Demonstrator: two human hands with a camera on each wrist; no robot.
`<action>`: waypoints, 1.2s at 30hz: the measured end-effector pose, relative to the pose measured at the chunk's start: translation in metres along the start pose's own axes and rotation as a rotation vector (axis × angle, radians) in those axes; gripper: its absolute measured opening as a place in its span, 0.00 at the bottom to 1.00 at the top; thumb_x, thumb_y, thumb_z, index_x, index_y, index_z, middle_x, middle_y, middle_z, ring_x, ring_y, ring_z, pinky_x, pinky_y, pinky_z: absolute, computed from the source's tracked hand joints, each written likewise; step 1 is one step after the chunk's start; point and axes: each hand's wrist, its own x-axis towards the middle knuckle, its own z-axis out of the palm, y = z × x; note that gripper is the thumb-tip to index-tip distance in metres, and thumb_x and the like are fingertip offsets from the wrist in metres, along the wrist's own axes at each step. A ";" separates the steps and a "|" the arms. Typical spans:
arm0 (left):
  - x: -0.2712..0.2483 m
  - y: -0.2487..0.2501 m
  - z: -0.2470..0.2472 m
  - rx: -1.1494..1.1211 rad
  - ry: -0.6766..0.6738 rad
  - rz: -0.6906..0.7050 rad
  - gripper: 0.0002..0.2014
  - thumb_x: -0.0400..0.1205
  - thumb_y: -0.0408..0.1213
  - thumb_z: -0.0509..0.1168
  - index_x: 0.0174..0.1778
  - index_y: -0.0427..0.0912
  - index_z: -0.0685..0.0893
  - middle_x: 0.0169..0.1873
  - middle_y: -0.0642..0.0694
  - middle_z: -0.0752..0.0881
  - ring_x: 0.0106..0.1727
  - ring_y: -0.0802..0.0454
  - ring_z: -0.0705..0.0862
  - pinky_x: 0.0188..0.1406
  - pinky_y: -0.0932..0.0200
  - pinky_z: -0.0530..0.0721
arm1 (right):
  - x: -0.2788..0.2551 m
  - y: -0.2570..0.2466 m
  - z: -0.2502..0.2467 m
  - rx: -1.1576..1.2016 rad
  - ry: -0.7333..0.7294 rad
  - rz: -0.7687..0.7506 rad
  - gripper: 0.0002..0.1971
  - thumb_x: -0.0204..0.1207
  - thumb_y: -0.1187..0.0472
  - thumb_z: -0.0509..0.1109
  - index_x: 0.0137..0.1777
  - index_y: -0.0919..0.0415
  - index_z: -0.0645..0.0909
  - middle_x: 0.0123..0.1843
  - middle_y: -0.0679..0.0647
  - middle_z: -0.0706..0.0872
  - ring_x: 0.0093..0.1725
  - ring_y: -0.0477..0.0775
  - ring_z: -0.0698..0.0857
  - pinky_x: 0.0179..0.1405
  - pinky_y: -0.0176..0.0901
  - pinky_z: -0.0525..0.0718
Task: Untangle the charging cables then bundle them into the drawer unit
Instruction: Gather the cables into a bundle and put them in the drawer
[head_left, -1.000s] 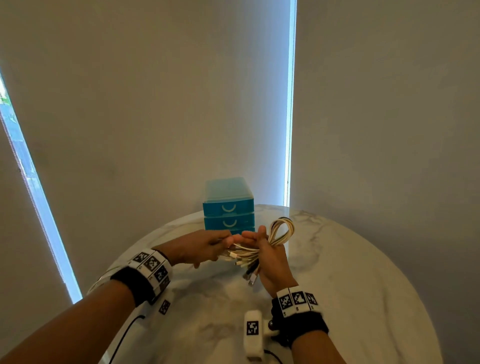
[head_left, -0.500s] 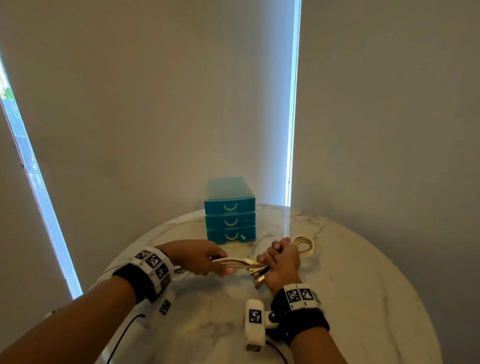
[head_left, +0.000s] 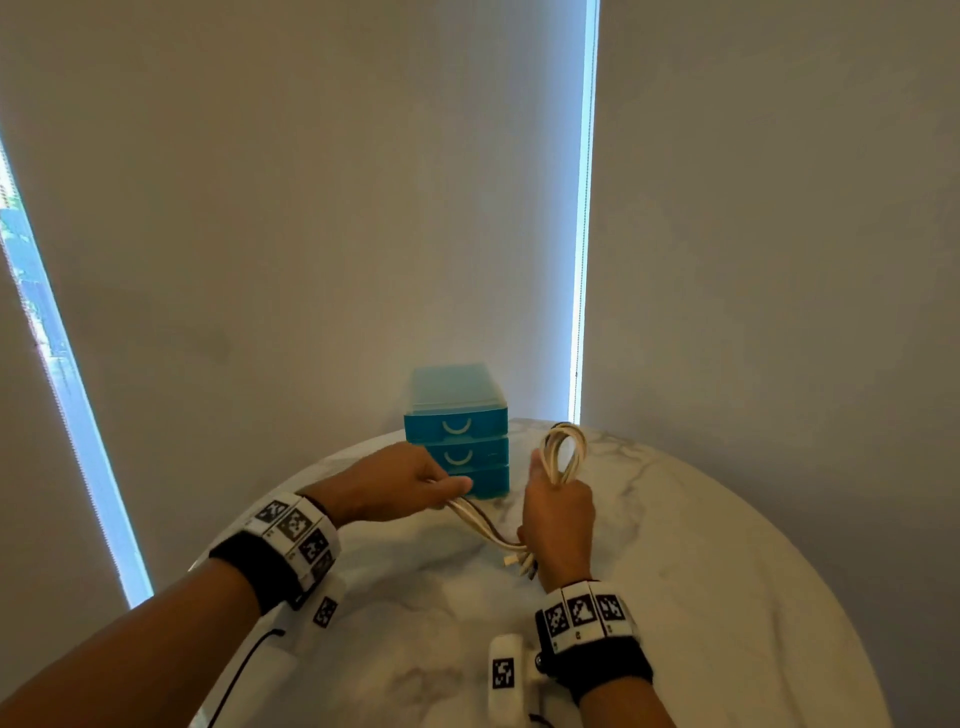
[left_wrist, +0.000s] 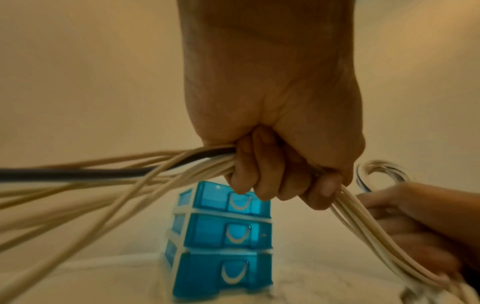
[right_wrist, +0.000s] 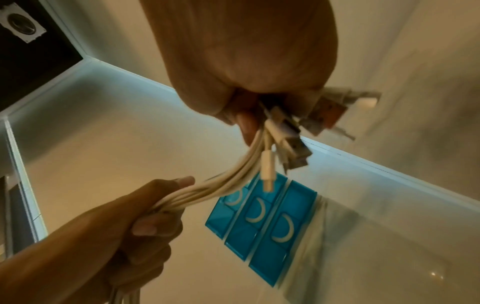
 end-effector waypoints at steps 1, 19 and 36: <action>0.000 0.002 0.006 0.011 -0.028 0.004 0.28 0.92 0.65 0.59 0.38 0.51 0.91 0.34 0.54 0.88 0.37 0.54 0.84 0.43 0.57 0.83 | 0.005 0.001 -0.005 -0.011 0.071 -0.016 0.30 0.87 0.36 0.68 0.46 0.67 0.86 0.43 0.63 0.91 0.41 0.64 0.91 0.39 0.56 0.92; 0.013 0.050 0.007 0.060 0.378 0.205 0.36 0.94 0.58 0.61 0.16 0.52 0.73 0.13 0.53 0.72 0.19 0.56 0.74 0.25 0.65 0.69 | -0.042 -0.009 0.015 0.399 -0.574 0.177 0.53 0.72 0.11 0.50 0.79 0.52 0.79 0.33 0.52 0.84 0.27 0.50 0.79 0.21 0.40 0.78; 0.013 0.061 -0.032 0.075 -0.002 0.074 0.26 0.73 0.74 0.77 0.51 0.56 0.91 0.42 0.57 0.91 0.44 0.59 0.87 0.45 0.60 0.81 | -0.043 0.005 0.010 -0.110 -0.746 0.260 0.19 0.69 0.69 0.60 0.19 0.52 0.74 0.25 0.54 0.74 0.24 0.52 0.74 0.29 0.44 0.72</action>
